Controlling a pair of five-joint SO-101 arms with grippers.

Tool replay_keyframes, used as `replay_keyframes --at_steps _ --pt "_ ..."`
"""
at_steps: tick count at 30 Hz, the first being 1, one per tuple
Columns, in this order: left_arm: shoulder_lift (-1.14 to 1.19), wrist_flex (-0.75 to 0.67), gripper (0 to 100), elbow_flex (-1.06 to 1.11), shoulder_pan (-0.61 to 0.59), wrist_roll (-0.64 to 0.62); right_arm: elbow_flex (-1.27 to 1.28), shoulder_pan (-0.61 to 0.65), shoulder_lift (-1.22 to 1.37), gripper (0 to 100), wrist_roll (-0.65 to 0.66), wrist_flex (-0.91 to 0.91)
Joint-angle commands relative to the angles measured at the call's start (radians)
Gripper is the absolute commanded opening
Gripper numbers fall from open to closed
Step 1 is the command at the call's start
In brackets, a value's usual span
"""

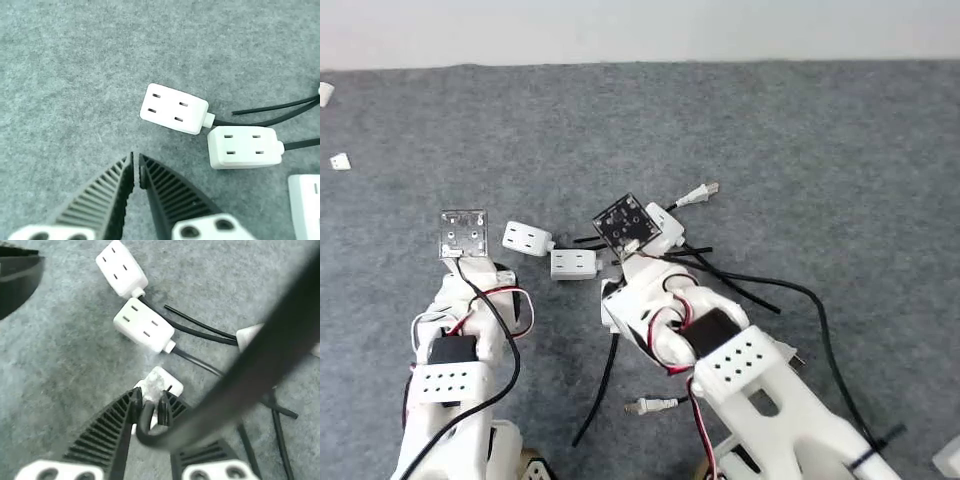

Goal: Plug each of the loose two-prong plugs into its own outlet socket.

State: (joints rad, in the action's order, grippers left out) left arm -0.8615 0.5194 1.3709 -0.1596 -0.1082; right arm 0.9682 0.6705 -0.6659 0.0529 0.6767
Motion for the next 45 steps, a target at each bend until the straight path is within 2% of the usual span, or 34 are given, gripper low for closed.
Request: replay_keyframes --at_steps 1,5,45 --pt "-0.018 -0.028 1 -0.010 -0.003 -0.009 -0.081 -0.027 0.018 0.8 -0.015 -0.038" --pt "-0.018 -0.028 1 -0.008 -0.003 -0.008 -0.078 -0.033 0.053 0.8 -0.015 -0.088" --pt "-0.018 -0.026 1 -0.007 -0.003 -0.002 -0.083 -0.061 0.194 0.8 -0.009 -0.168"
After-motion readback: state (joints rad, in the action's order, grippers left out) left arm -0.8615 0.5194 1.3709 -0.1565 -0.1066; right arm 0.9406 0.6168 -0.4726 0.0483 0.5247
